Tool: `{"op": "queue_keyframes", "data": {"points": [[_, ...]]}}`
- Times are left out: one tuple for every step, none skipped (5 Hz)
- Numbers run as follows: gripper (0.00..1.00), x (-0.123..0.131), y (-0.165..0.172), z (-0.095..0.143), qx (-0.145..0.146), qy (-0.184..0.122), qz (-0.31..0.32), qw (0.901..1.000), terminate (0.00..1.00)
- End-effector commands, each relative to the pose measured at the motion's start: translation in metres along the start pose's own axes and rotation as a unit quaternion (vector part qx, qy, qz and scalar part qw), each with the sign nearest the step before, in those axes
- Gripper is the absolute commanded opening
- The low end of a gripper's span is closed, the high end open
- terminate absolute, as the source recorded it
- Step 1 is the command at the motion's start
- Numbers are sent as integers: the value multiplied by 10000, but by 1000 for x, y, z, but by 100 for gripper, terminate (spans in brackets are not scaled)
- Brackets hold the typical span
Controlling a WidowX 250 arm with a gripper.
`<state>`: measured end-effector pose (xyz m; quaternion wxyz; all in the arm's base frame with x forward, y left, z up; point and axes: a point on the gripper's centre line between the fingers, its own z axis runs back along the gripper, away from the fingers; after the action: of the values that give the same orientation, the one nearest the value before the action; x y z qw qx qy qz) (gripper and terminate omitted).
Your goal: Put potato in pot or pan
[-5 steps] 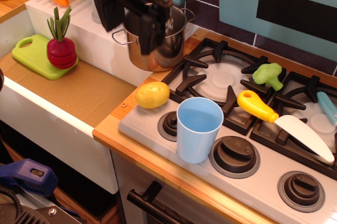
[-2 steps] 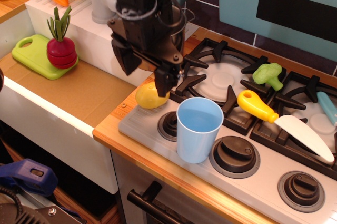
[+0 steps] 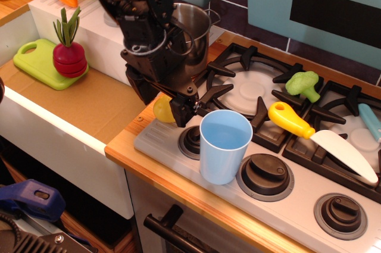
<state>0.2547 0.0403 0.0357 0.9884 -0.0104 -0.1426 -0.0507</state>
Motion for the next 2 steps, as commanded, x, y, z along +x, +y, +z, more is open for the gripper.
{"op": "queue_keyframes", "data": {"points": [[100, 9, 3, -11, -80, -251, -4, 9997, 0], [0, 16, 3, -10, -61, -226, 30, 9997, 0]]}}
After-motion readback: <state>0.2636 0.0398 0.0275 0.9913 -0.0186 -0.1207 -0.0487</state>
